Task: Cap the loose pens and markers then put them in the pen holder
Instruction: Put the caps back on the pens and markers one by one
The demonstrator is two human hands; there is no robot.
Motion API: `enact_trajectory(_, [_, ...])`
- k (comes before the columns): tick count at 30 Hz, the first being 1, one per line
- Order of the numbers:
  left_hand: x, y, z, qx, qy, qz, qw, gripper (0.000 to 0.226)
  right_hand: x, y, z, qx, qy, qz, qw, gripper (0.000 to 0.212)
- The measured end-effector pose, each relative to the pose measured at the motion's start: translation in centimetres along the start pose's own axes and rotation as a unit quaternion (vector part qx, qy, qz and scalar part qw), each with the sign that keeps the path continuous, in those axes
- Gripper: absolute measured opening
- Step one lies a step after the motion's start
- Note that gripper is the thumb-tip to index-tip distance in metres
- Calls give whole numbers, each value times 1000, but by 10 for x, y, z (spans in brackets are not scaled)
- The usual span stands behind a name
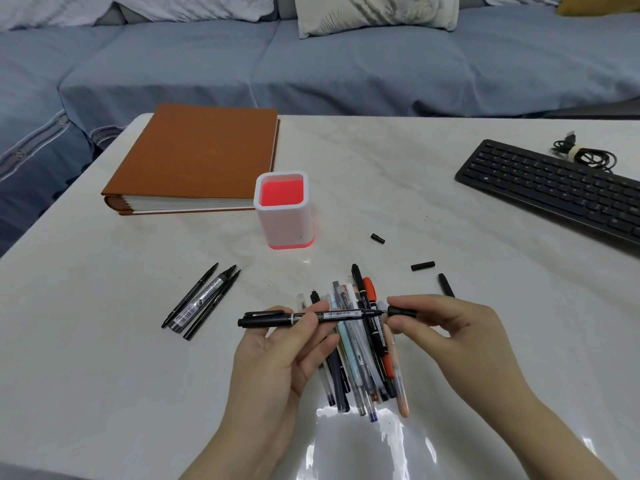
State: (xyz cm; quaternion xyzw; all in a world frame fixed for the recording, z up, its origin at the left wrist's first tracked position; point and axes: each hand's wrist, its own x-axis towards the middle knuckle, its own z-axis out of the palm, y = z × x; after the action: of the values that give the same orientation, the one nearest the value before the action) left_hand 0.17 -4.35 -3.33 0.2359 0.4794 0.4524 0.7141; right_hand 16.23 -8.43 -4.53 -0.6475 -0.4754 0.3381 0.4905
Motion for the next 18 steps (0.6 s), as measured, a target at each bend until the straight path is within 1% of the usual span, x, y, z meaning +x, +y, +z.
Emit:
enact_trajectory(6, [-2, 0, -2, 1, 1, -2, 1000, 17, -1, -3, -2, 0, -9, 6, 1000, 39])
enact_trajectory(9, [-2, -1, -2, 3, 1, -7, 1000, 9, -1, -3, -3, 1, -12, 6, 1000, 40])
enact_trajectory(13, [-2, -1, -1, -7, 5, -11, 1000, 19, -1, -1, -4, -3, -14, 2, 1000, 40])
enact_trajectory(16, [-3, -1, 0, -5, 5, -14, 1000, 29, -1, 0, -4, -3, -20, 0, 1000, 37])
enact_trajectory(18, [-3, -1, 0, -4, 3, -12, 1000, 24, -2, 1, -4, 0, -21, -2, 1000, 35])
